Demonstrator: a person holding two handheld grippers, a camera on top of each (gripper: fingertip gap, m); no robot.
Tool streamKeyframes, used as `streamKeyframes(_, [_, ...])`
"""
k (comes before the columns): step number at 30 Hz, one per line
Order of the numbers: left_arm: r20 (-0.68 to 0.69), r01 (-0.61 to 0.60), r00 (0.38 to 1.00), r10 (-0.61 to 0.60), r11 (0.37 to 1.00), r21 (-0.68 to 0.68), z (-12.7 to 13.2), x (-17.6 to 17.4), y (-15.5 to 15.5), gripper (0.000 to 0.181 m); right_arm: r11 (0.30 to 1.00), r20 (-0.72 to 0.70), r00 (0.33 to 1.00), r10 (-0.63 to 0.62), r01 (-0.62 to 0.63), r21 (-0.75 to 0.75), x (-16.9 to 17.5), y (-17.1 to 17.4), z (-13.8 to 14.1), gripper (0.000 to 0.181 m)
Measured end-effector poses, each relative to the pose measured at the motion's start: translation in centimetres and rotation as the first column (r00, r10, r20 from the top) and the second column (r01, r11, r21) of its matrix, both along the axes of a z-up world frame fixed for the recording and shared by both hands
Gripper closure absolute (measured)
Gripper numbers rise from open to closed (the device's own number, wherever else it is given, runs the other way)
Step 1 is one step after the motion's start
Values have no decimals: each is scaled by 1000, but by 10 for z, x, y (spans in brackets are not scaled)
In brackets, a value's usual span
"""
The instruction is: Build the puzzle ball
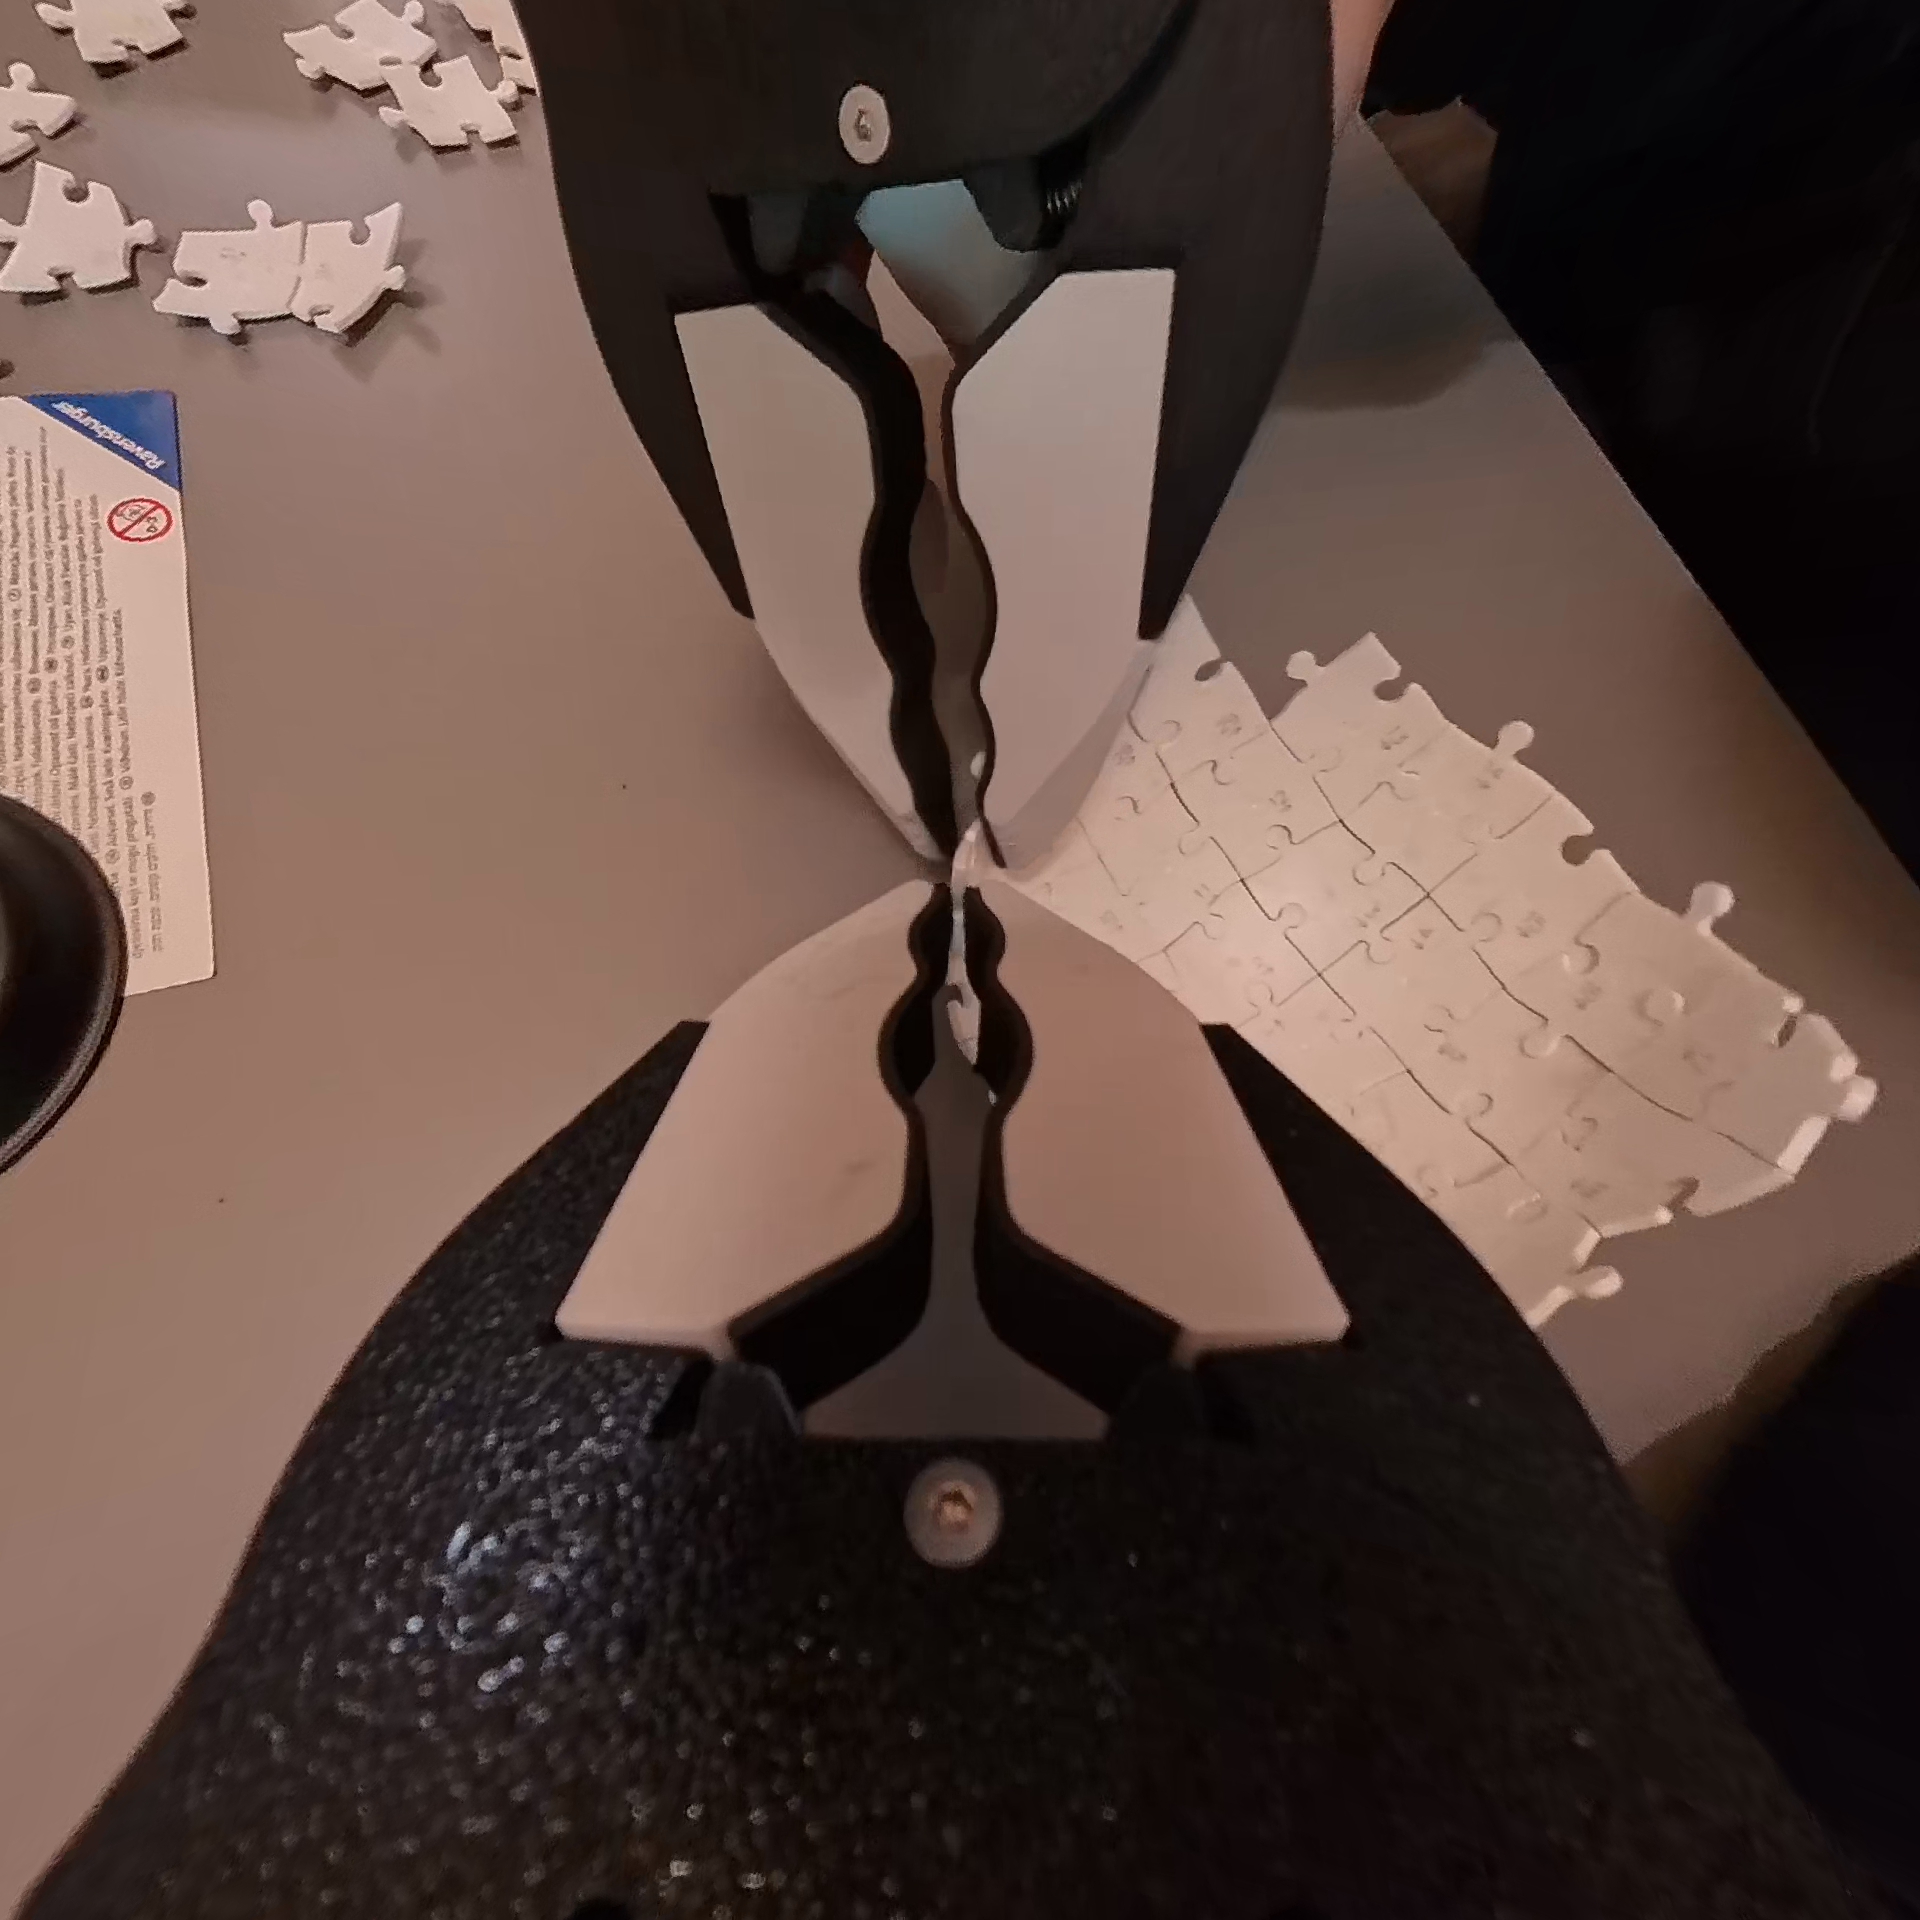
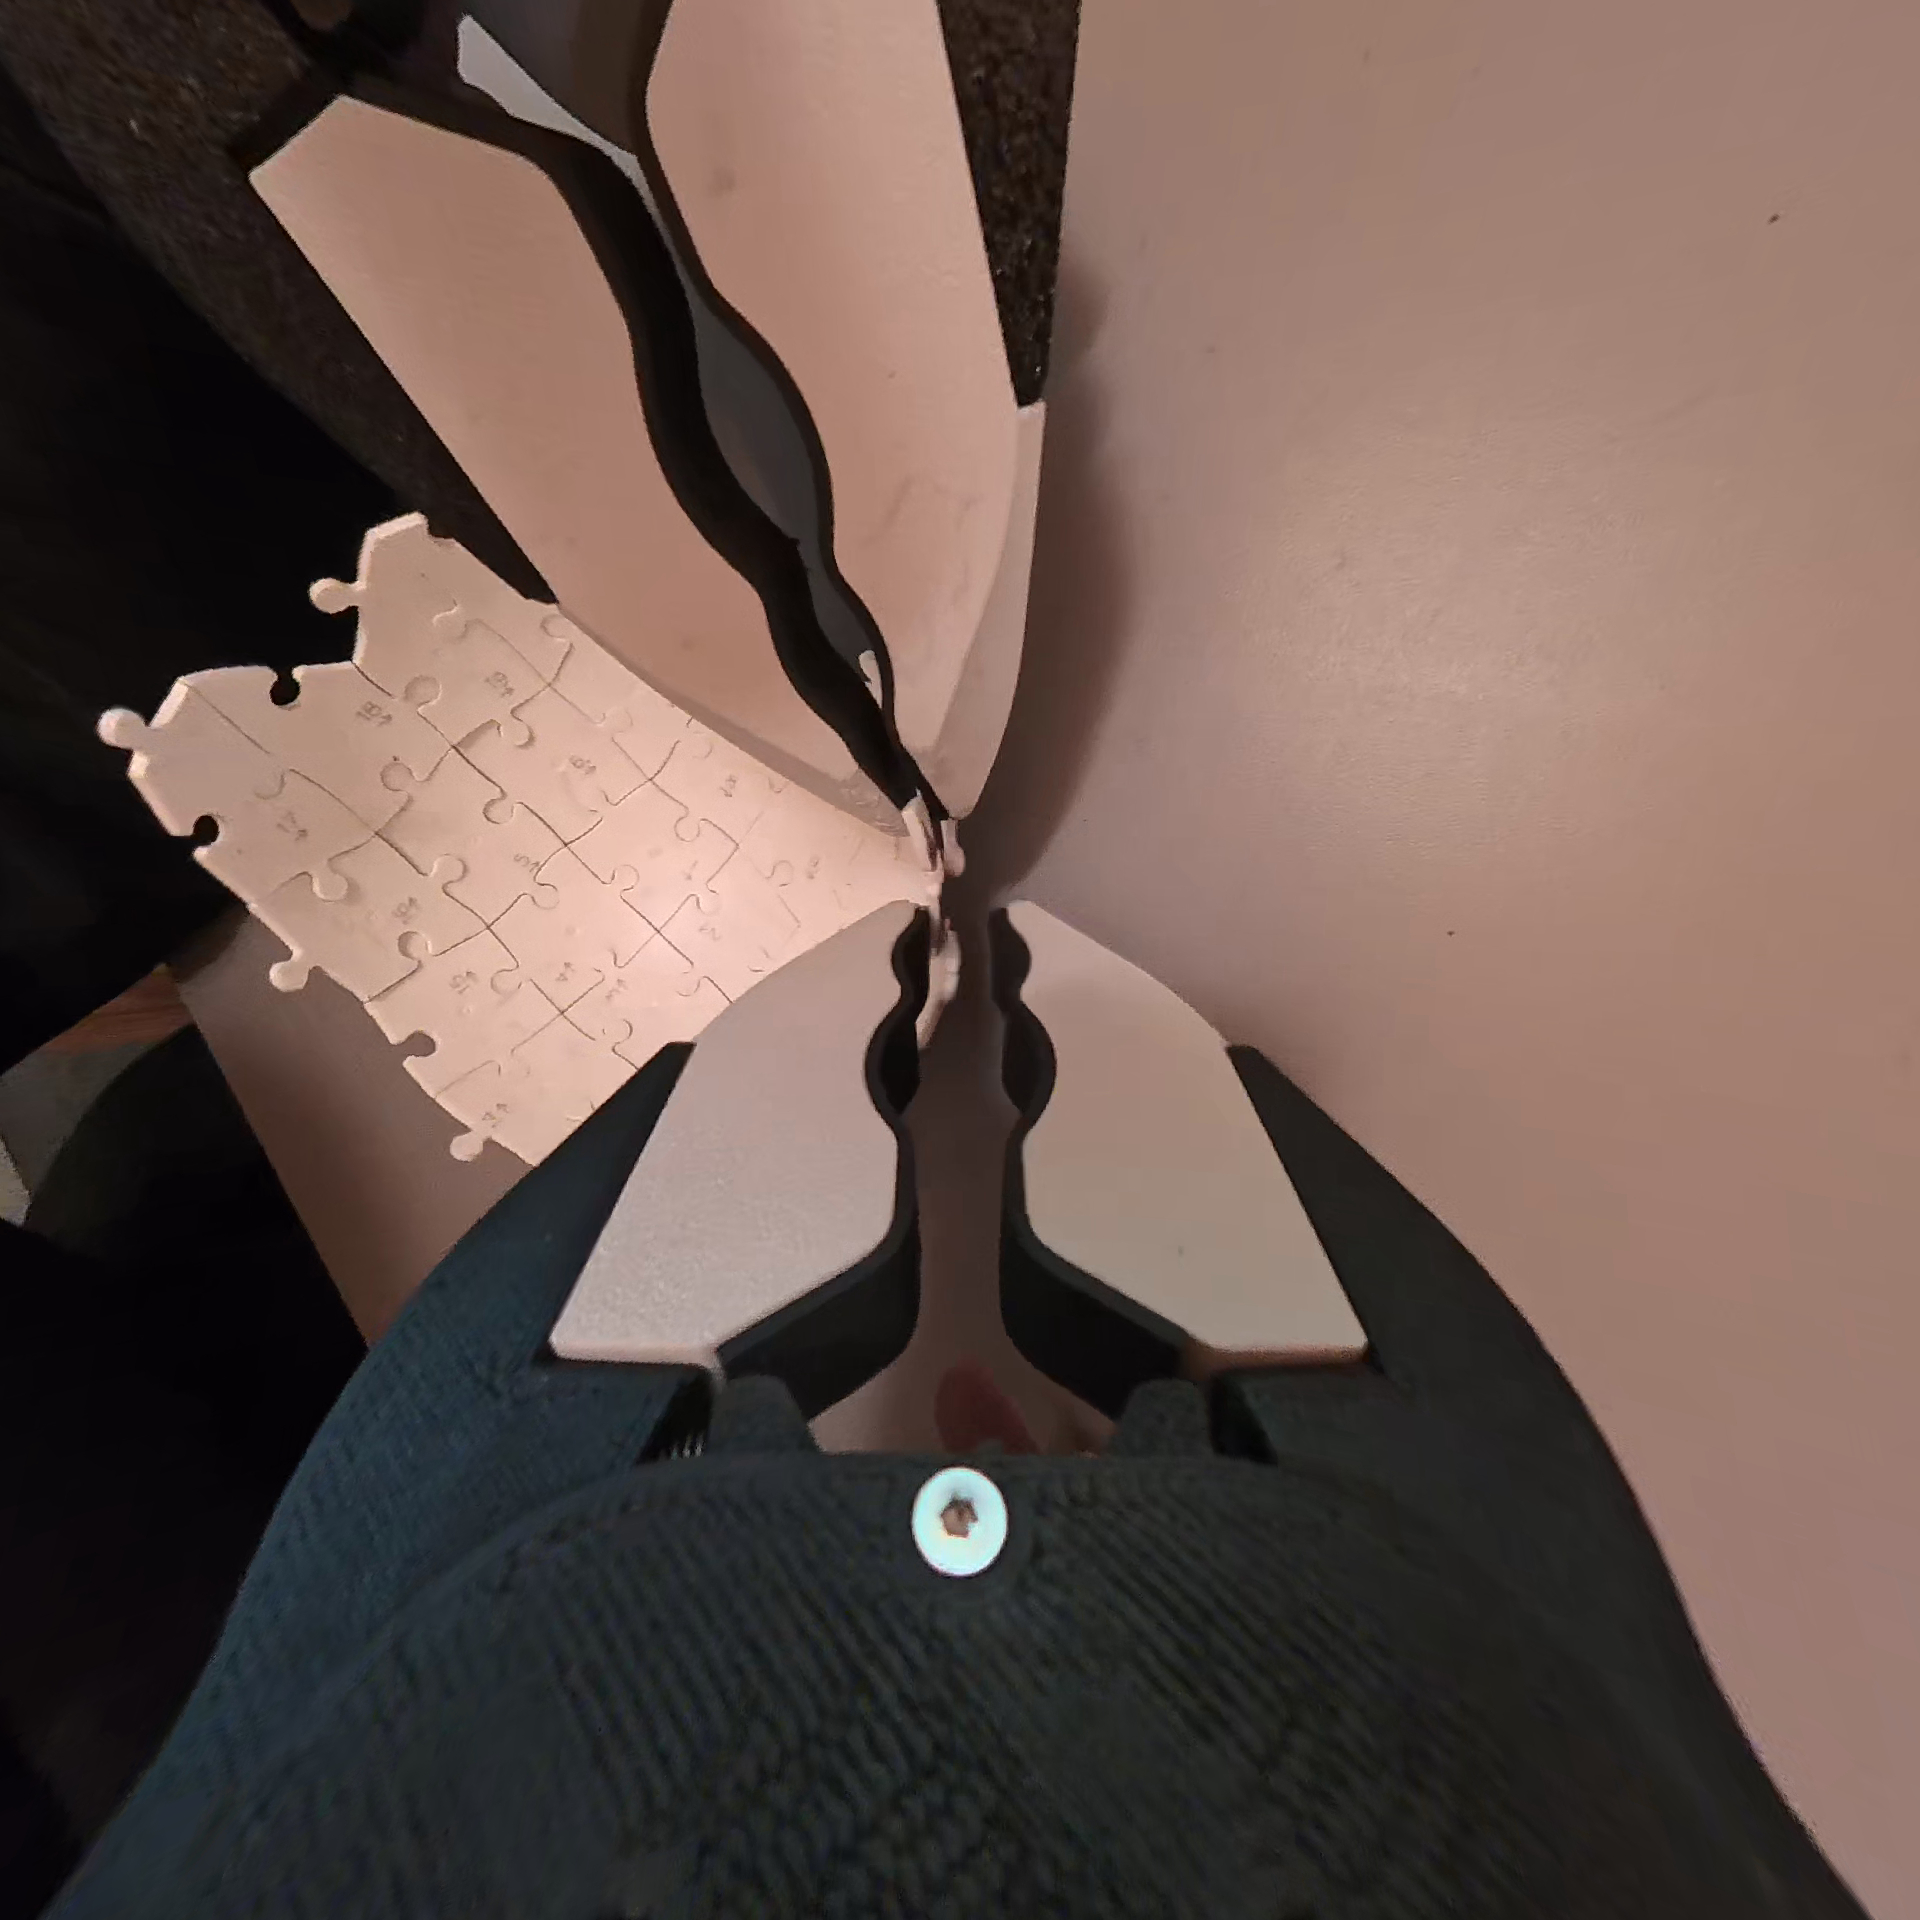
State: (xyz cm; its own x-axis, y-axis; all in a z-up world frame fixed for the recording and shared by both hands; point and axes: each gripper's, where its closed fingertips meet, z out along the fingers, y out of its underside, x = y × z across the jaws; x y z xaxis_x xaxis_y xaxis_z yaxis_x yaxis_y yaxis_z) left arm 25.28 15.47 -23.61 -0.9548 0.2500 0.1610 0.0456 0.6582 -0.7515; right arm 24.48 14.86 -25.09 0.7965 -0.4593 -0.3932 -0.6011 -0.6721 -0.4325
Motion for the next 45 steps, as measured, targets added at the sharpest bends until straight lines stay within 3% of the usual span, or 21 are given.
streamKeyframes(8, [-21, -53, 998, 53, 999, 6, -2, 5, -3, 172, 1000, -15, 1000, 1, -1, 27, -3, -1, 3, 177])
streamKeyframes(13, [-140, -66, 988, 71, 997, 44, -6, 0, -1, 168, 999, -18, 1000, -2, 3, 35, -3, 0, 5, 177])
streamKeyframes(23, [-219, -60, 973, 75, 996, 71, -7, -2, 7, 177, 1000, 20, 1000, -6, 5, 30, 0, 1, 7, 177])
streamKeyframes(38, [-167, -55, 983, 78, 989, 138, -11, -2, 17, 178, 999, 78, 996, 36, -36, 3, 0, 7, 9, 177])
streamKeyframes(41, [-130, -69, 988, 83, 992, 109, -7, 1, 17, 165, 999, 81, 995, 52, -52, -1, 0, 8, 9, 177])
streamKeyframes(45, [-101, -66, 992, 69, 997, 25, 9, 1, 12, 170, 998, 86, 994, 65, -64, -10, 1, 9, 9, 177])
